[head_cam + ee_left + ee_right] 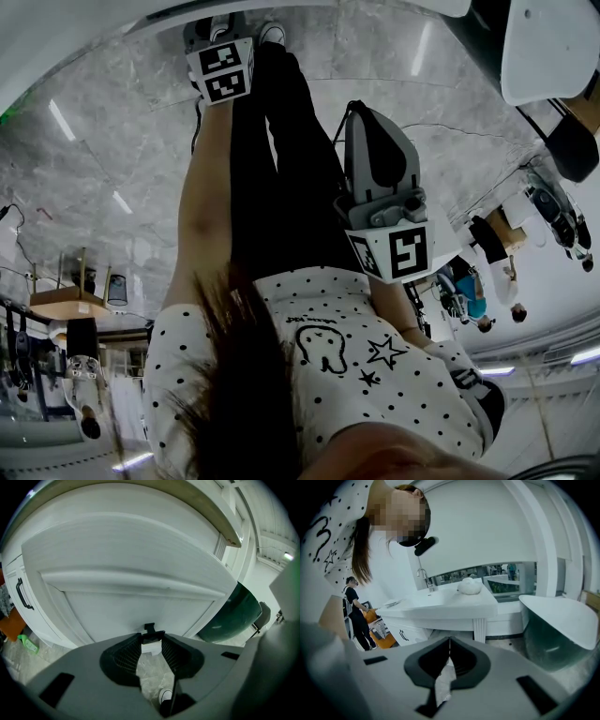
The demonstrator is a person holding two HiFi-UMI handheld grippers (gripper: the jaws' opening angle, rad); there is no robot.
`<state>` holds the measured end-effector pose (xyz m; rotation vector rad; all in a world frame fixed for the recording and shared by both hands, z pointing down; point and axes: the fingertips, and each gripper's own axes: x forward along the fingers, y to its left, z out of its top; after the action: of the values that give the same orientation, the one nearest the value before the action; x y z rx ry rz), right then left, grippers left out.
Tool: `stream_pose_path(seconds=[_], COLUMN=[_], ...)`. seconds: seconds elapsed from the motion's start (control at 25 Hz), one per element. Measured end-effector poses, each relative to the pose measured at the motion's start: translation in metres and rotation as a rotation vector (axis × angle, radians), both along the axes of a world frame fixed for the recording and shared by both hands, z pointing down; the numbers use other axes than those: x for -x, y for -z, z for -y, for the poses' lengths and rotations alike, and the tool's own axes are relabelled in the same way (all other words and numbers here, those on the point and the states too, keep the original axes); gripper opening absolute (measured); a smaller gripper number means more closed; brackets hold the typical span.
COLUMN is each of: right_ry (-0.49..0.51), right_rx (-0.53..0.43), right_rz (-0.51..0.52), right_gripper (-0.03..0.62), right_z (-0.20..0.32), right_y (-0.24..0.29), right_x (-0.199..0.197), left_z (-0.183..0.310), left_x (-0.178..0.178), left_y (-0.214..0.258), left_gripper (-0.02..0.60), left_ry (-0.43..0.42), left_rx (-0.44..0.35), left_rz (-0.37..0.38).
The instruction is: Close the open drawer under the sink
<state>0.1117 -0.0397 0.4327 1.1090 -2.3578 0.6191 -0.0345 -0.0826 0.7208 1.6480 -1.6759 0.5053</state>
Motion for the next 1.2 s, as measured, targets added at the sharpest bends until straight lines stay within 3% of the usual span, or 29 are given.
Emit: stream_pose_path(seconds=[1.2], right_ry=[-0.009], right_rx=[0.004], right_rz=[-0.003], right_gripper=[0.014], right_z=[0.003], right_y=[-0.004], right_x=[-0.003], left_z=[0.016], left_x=[0.007], left_y=[0.000], left_gripper=[0.133], left_ry=[0.022], left_rx=[-0.011], left_rz=[0.003])
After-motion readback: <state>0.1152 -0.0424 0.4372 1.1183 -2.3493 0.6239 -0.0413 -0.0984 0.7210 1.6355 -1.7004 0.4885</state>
